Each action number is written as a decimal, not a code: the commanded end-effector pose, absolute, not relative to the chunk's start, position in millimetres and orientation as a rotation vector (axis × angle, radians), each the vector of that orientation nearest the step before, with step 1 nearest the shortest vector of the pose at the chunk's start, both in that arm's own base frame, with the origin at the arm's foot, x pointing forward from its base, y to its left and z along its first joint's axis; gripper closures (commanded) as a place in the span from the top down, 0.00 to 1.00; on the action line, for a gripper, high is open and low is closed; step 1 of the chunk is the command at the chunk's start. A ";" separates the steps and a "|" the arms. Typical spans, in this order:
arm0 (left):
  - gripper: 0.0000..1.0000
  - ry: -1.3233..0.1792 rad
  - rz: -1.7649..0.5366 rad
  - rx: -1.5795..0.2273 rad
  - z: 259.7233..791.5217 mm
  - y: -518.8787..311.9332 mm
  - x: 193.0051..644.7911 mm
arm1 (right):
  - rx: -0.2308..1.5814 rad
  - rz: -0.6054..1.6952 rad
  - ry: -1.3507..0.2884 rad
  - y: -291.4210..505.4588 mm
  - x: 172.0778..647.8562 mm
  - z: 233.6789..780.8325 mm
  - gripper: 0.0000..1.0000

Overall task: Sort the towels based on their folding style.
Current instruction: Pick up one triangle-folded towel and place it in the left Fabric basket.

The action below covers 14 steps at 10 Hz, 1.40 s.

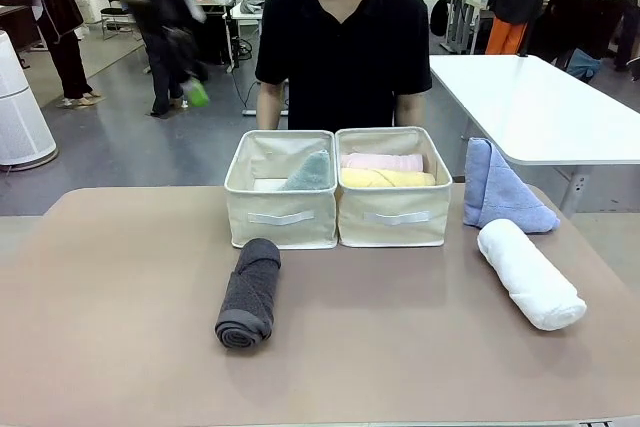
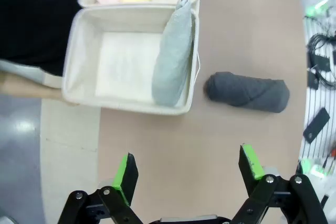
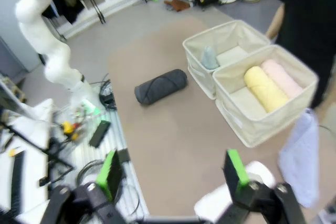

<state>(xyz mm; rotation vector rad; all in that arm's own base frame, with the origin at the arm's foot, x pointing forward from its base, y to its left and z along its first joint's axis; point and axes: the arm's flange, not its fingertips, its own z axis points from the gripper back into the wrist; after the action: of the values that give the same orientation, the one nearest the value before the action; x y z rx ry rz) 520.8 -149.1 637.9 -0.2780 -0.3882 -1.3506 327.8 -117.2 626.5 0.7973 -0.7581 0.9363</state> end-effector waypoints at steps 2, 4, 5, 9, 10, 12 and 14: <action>1.00 -0.598 -1.116 -0.359 623.7 -9.9 457.6 | 0.810 0.944 -0.765 -115.7 326.8 625.4 1.00; 1.00 -0.609 -1.005 -0.437 613.4 56.3 456.9 | 0.810 0.944 -0.765 -115.7 326.8 625.4 1.00; 1.00 -0.589 -1.014 -0.446 609.0 67.6 458.2 | 0.810 0.944 -0.765 -115.7 326.8 625.4 1.00; 1.00 -0.573 -0.981 -0.427 602.6 86.9 450.5 | 0.810 0.944 -0.765 -115.7 326.8 625.4 1.00; 1.00 -0.573 -0.981 -0.427 602.6 86.9 450.5 | 0.810 0.944 -0.765 -115.7 326.8 625.4 1.00; 1.00 -0.573 -0.981 -0.427 602.6 86.9 450.5 | 0.810 0.944 -0.765 -115.7 326.8 625.4 1.00; 1.00 -0.573 -0.981 -0.427 602.6 86.9 450.5 | 0.810 0.944 -0.765 -115.7 326.8 625.4 1.00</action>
<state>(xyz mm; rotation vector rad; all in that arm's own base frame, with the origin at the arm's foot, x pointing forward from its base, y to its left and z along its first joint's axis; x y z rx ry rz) 453.2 85.4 602.7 -0.4263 -0.5654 -0.9649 327.8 -116.7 626.6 0.7975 -0.7572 0.9374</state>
